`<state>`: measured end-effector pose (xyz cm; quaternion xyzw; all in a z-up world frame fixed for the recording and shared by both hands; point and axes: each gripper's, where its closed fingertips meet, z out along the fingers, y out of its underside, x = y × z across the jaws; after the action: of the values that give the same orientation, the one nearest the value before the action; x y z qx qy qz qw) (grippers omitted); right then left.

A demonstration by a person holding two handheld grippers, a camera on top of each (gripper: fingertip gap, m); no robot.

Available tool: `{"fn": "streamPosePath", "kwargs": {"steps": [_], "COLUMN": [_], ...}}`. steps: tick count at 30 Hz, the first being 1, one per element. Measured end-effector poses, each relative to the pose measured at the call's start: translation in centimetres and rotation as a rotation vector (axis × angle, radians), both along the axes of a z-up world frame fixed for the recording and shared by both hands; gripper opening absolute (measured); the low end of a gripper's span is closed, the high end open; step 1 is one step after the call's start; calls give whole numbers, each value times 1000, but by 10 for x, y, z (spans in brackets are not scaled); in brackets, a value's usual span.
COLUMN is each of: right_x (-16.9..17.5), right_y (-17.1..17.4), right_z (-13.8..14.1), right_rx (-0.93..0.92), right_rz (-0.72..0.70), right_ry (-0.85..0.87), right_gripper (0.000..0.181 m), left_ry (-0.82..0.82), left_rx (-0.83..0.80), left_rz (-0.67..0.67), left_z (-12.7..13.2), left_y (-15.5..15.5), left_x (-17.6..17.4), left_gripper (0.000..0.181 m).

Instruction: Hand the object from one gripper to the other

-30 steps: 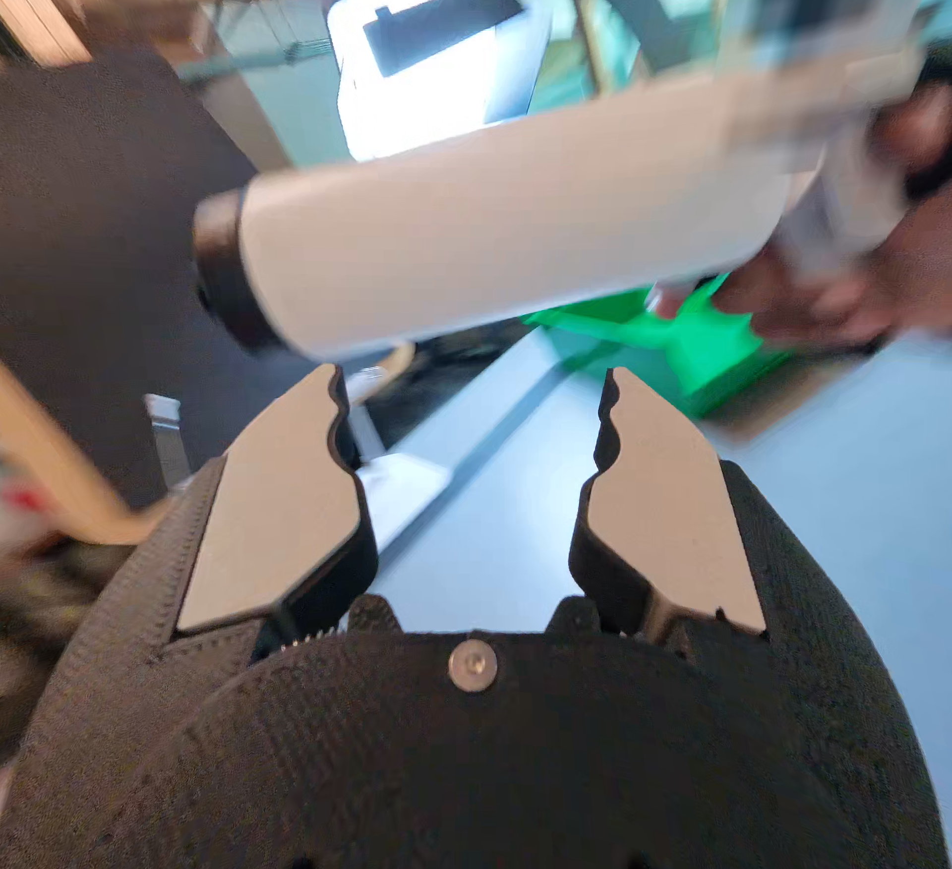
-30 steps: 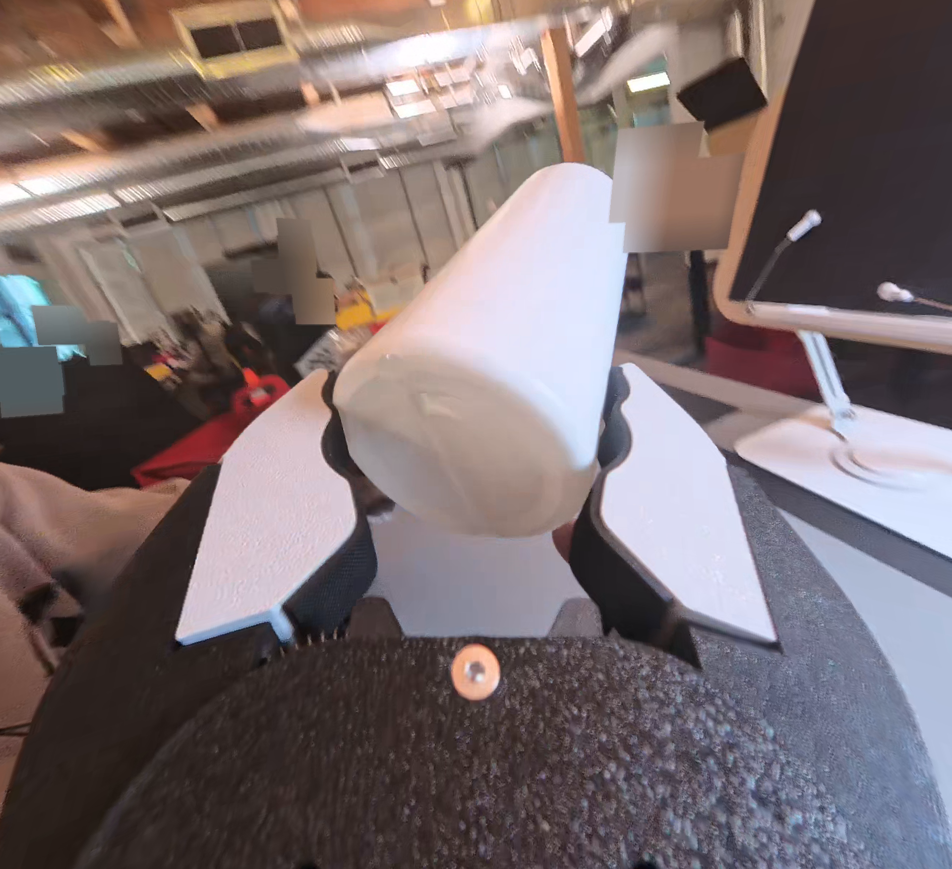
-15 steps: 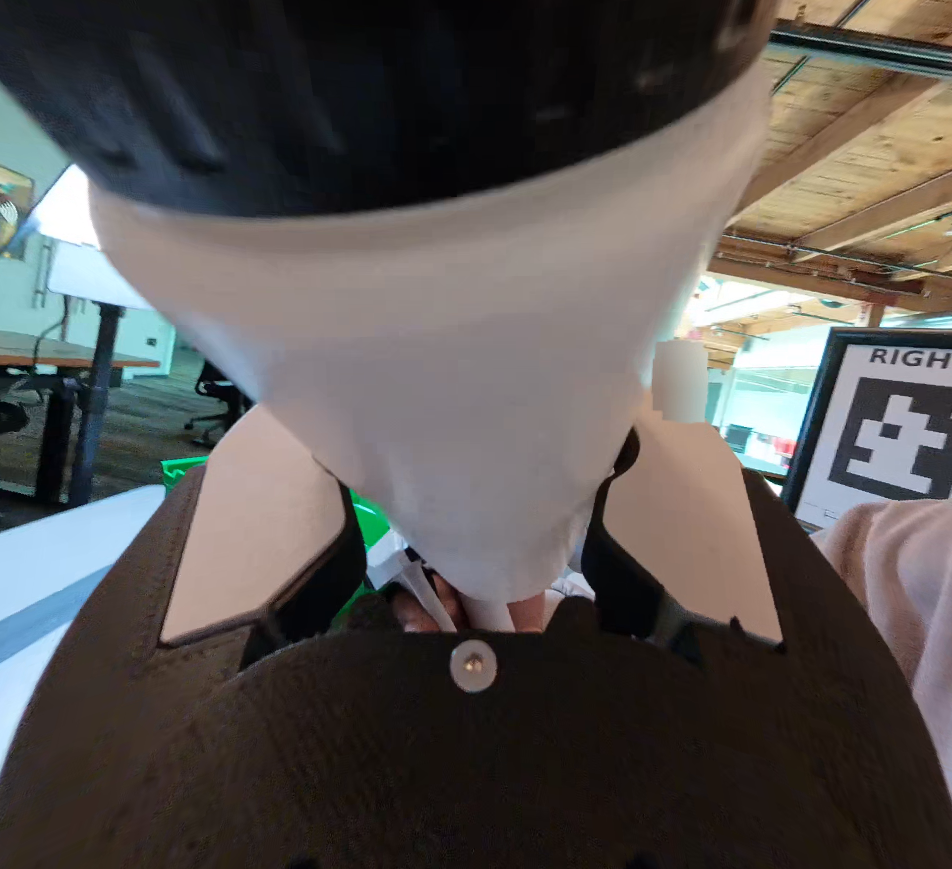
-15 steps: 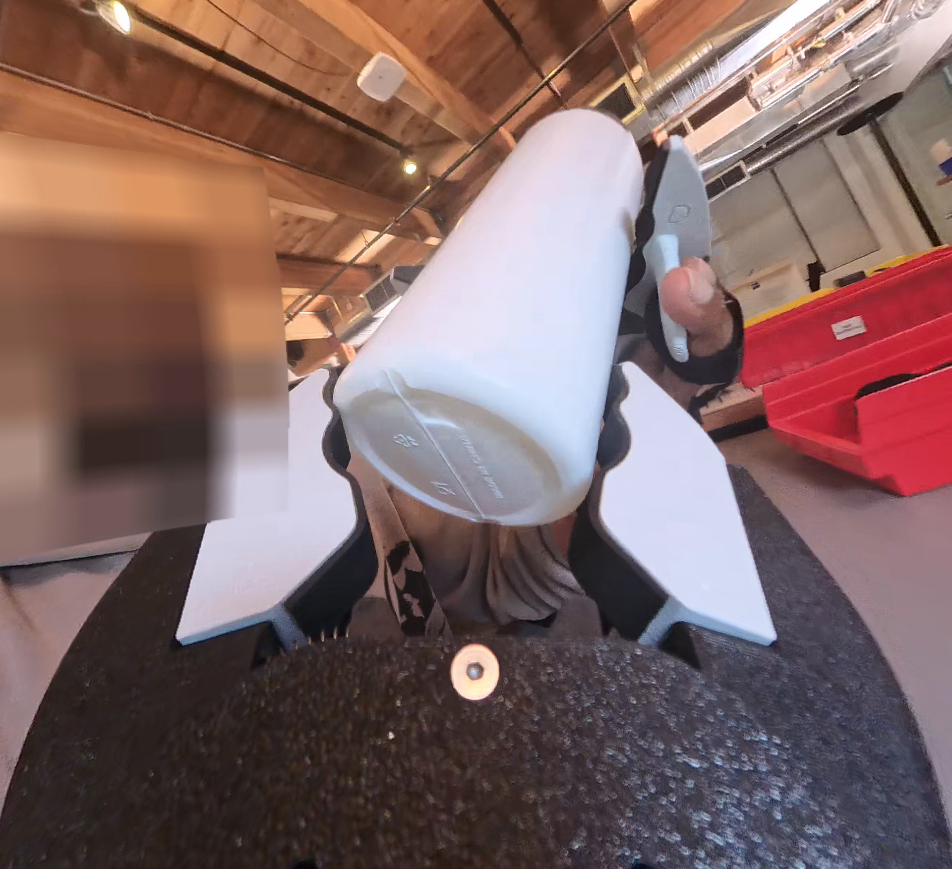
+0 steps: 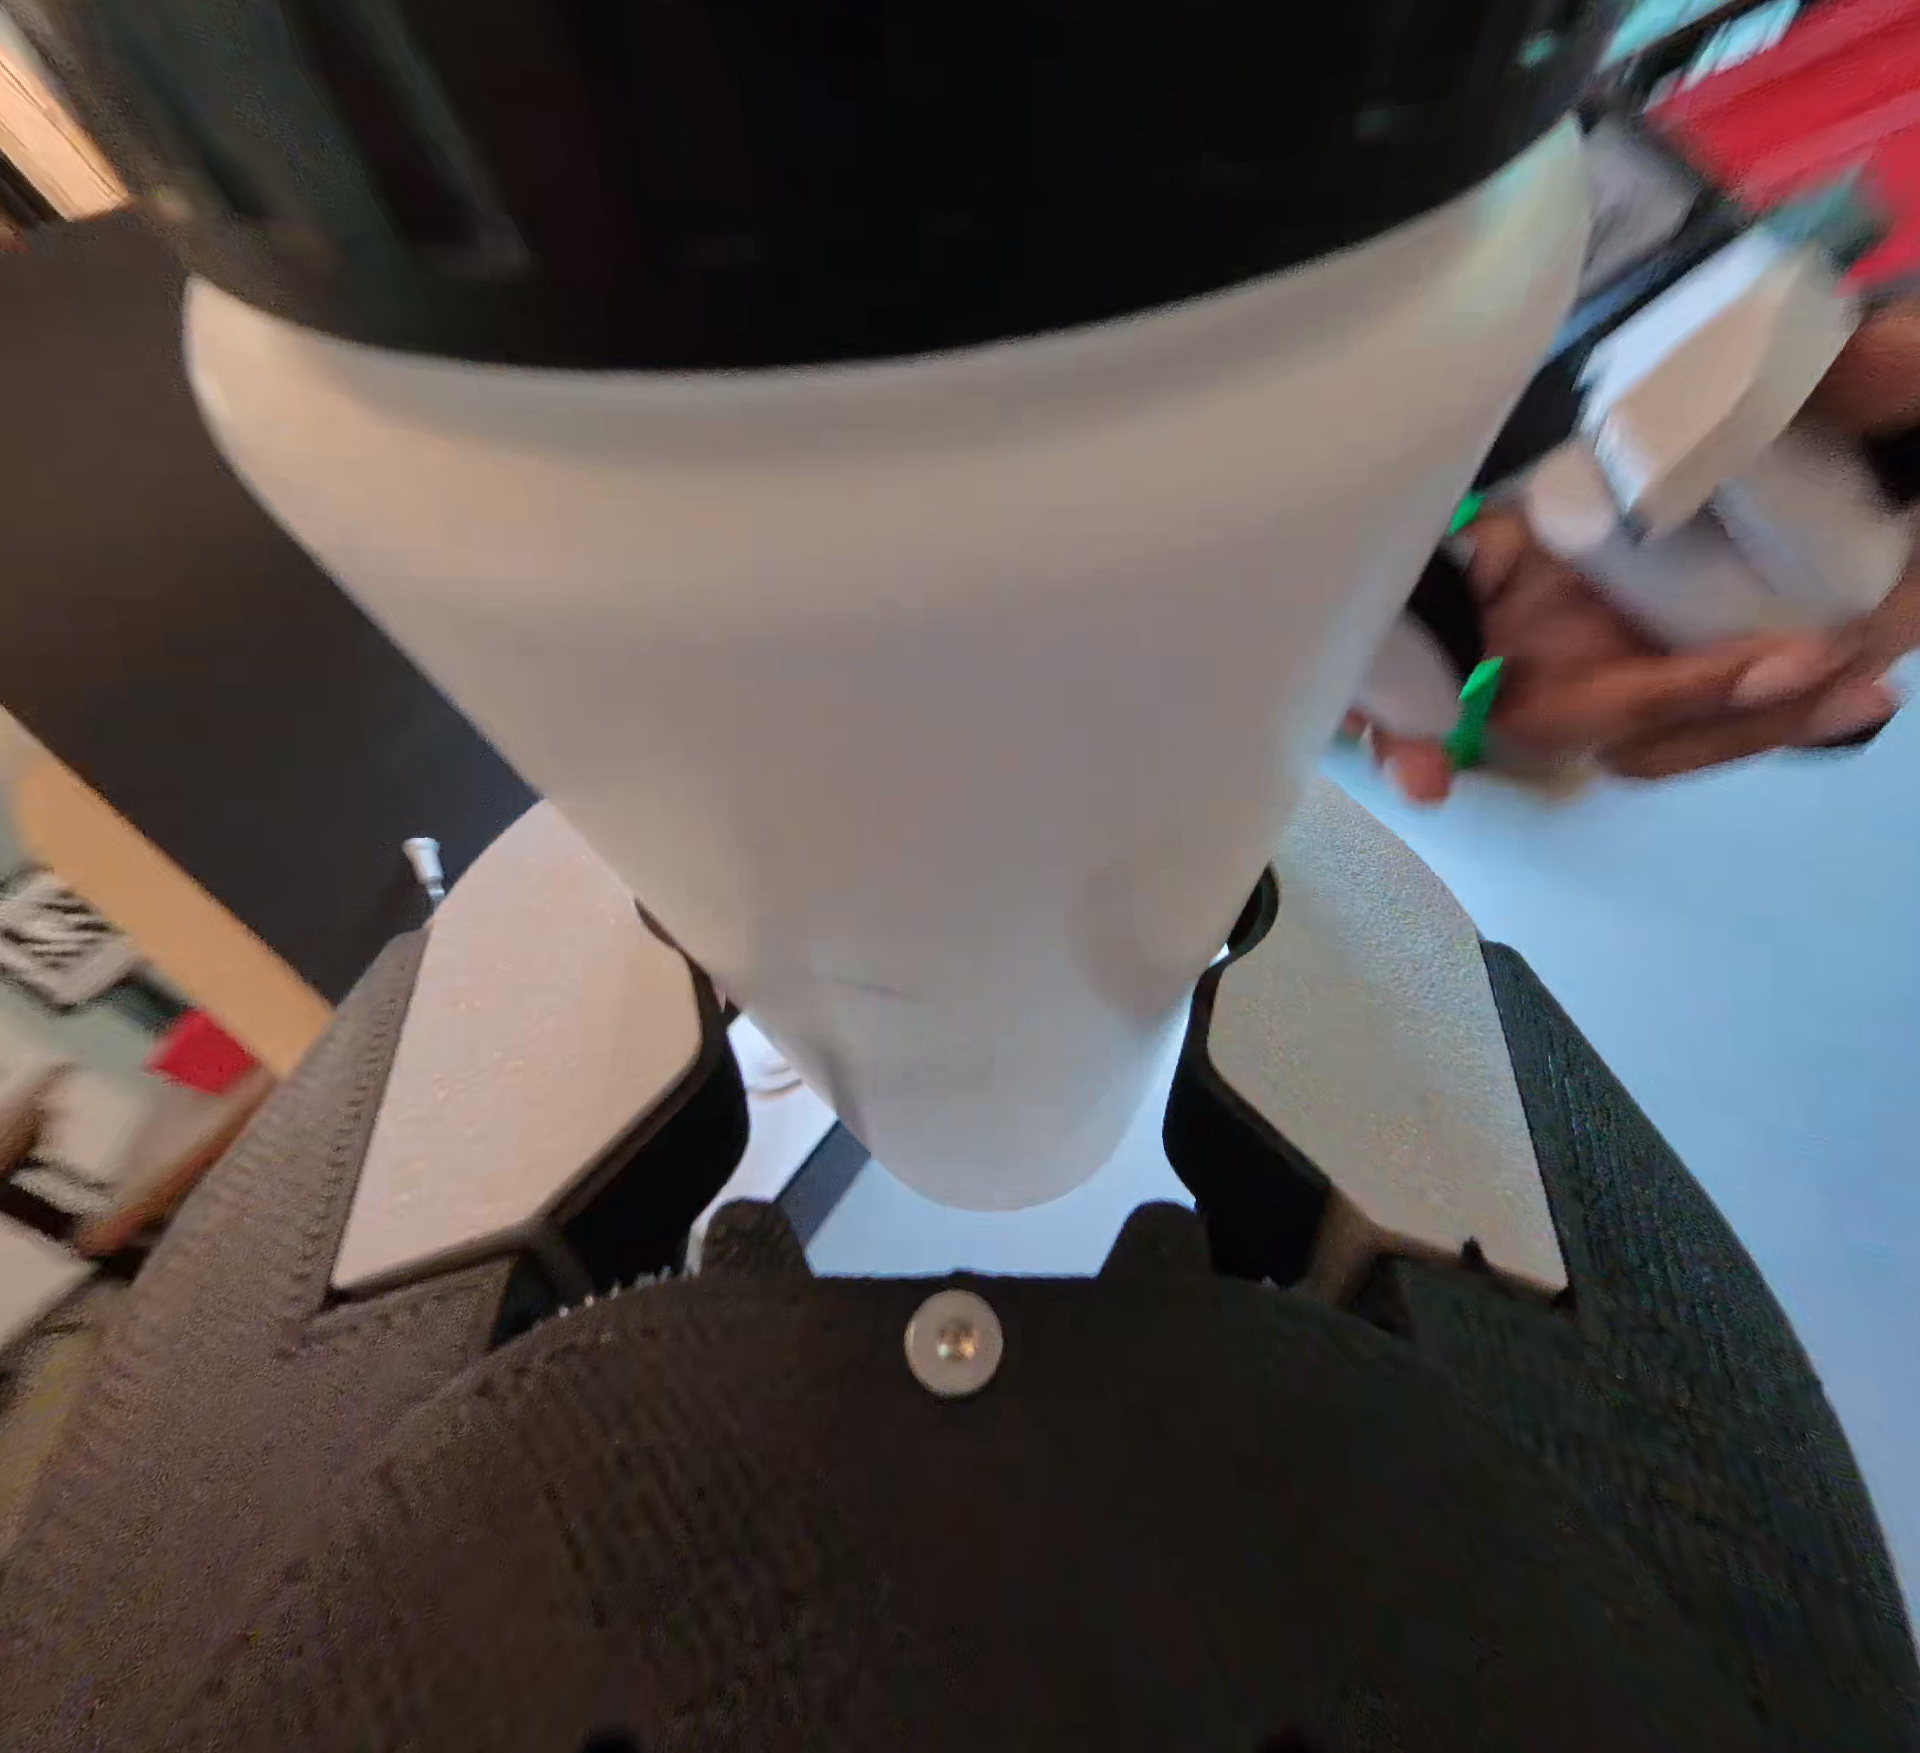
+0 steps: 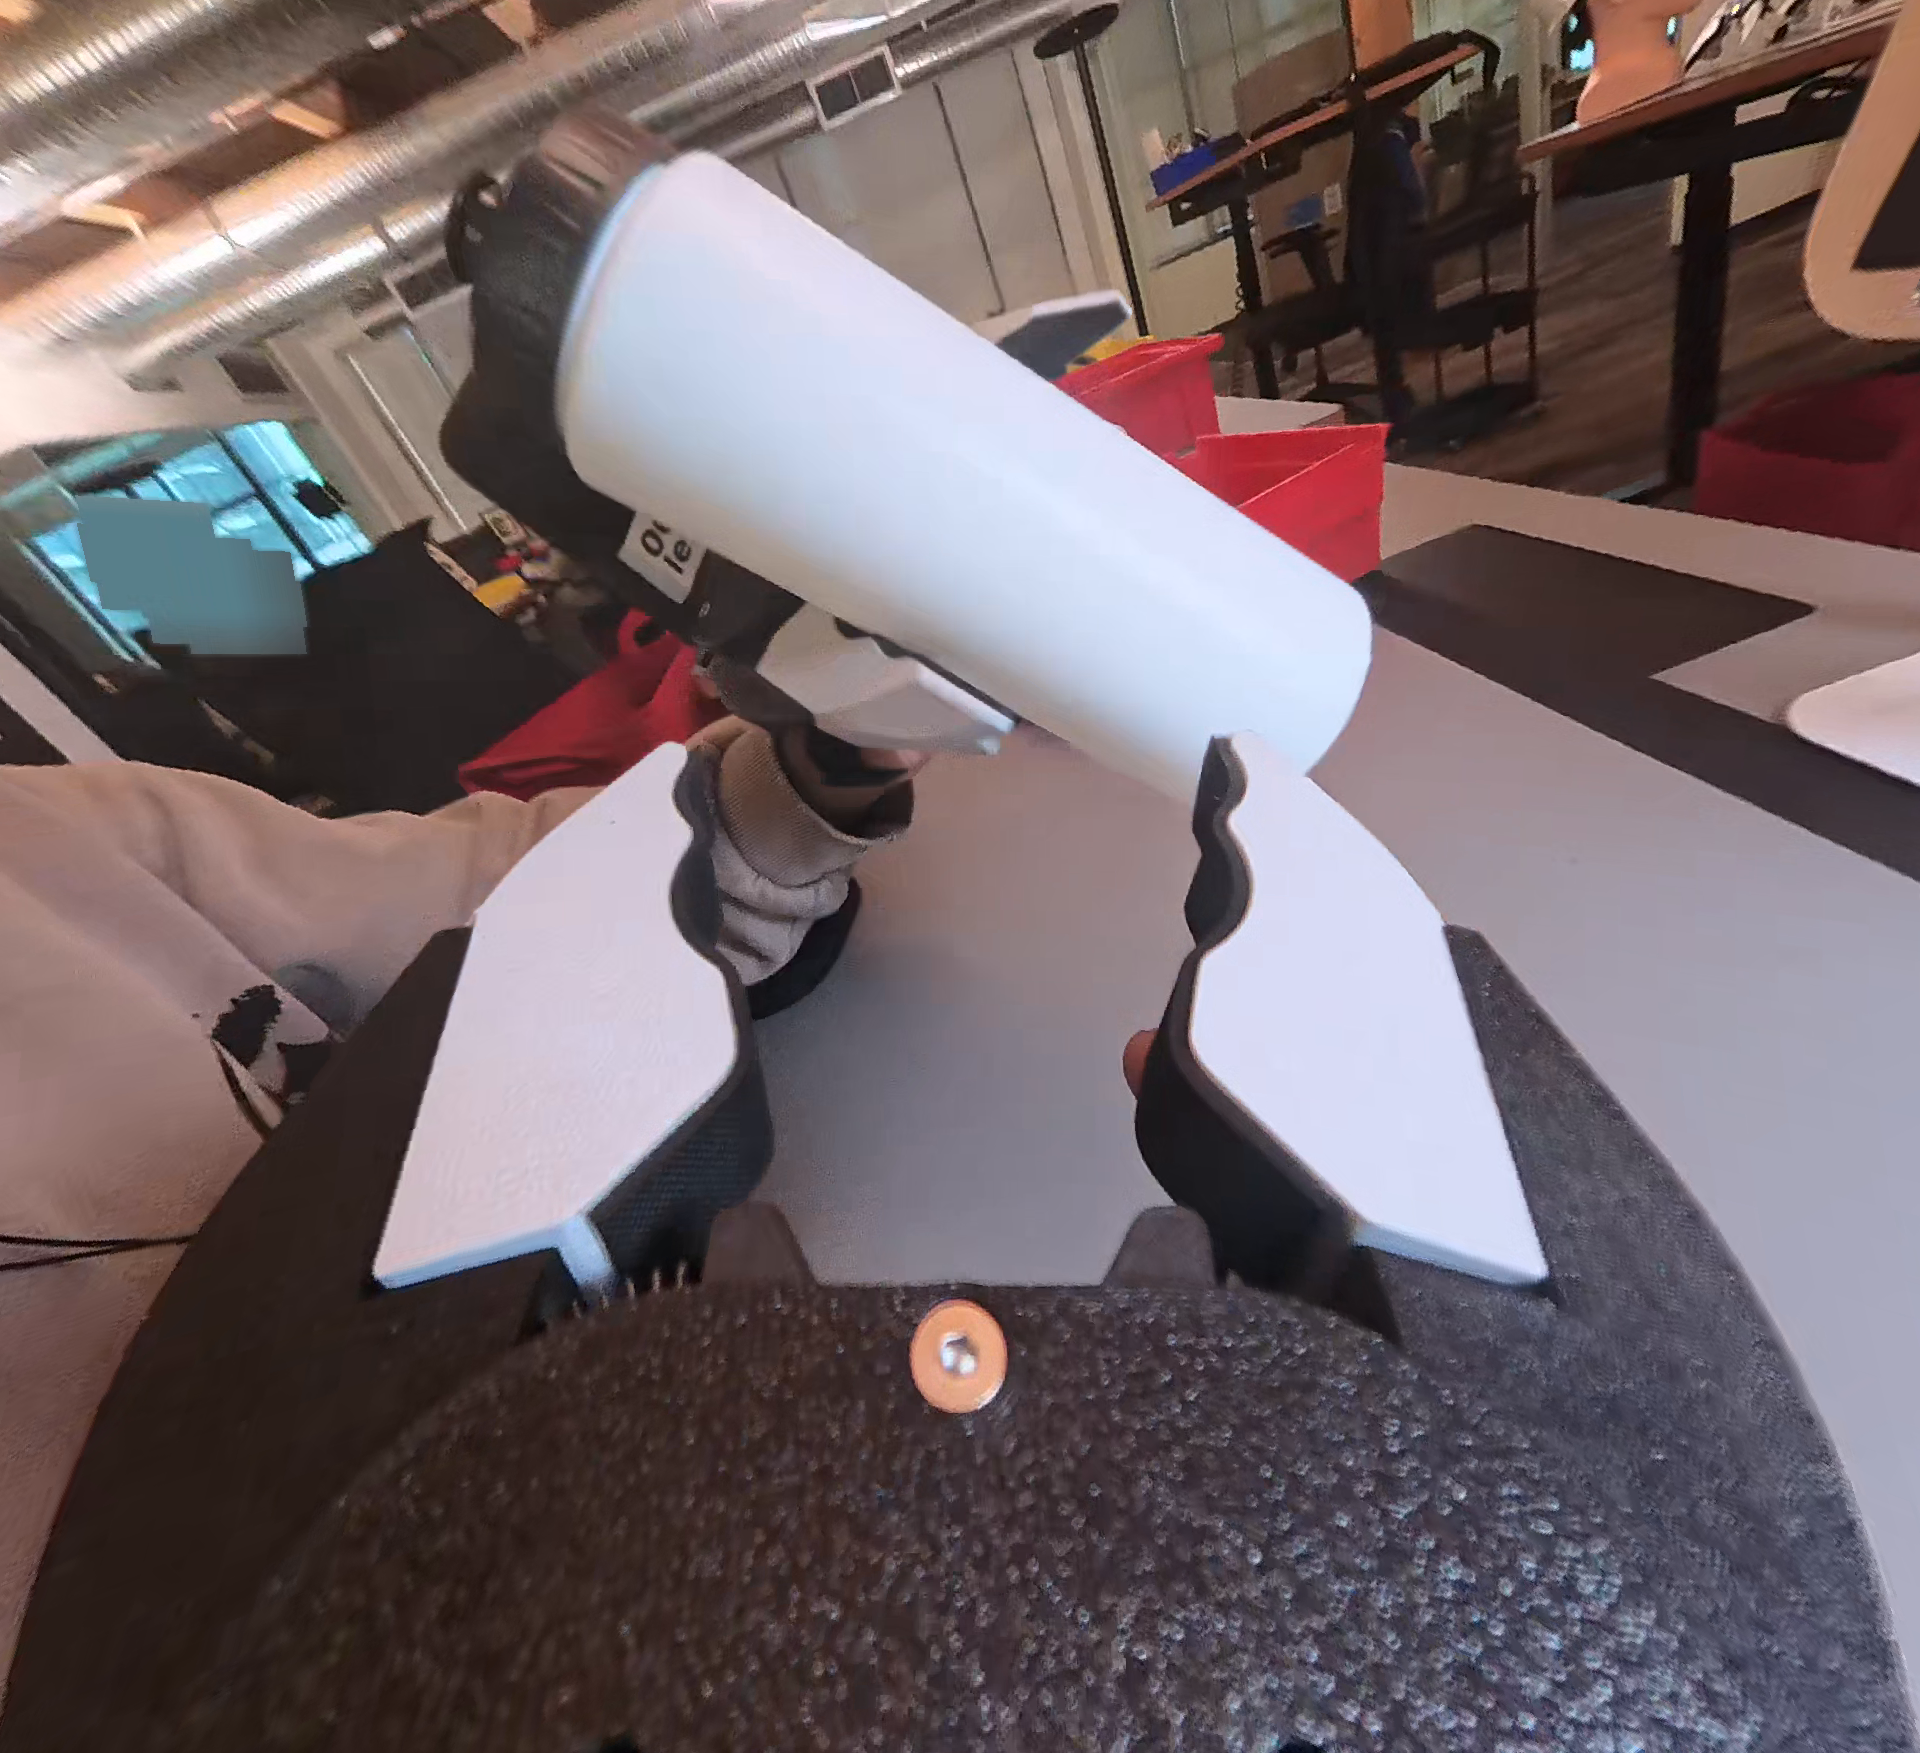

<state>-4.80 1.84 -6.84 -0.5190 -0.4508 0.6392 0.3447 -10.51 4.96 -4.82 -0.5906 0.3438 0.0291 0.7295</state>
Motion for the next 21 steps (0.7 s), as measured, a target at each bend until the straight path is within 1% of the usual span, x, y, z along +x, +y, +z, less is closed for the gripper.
{"fn": "streamPosePath", "kwargs": {"steps": [3, 5, 9, 13, 15, 17, 21], "right_x": [4, 6, 6, 7, 9, 12, 8], "right_y": [-1, -3, 2, 0, -3, -5, -14], "right_z": [3, 6, -1, -3, 1, 3, -9], "right_rx": [77, 25, -36, -218, -300, -353, -403], "right_rz": [-31, -10, 2, 112, 181, 225, 268], "right_ry": [-38, -44, -79, -47, -20, -11, -108], "right_gripper": [88, 85, 83, 85, 86, 88, 92], "left_ry": [213, 329, 414, 479, 534, 587, 678], "left_rx": [56, 91, 134, 196, 229, 258, 299], "left_rz": [109, 151, 159, 164, 185, 203, 231], "left_z": [-17, -25, -31, -30, -30, -31, -36], "left_y": [8, 10, 9, 5, 4, 4, 5], "left_x": [-1, 2, 12, 20, 20, 20, 18], "left_gripper": [103, 103, 103, 104, 104, 104, 104]}}
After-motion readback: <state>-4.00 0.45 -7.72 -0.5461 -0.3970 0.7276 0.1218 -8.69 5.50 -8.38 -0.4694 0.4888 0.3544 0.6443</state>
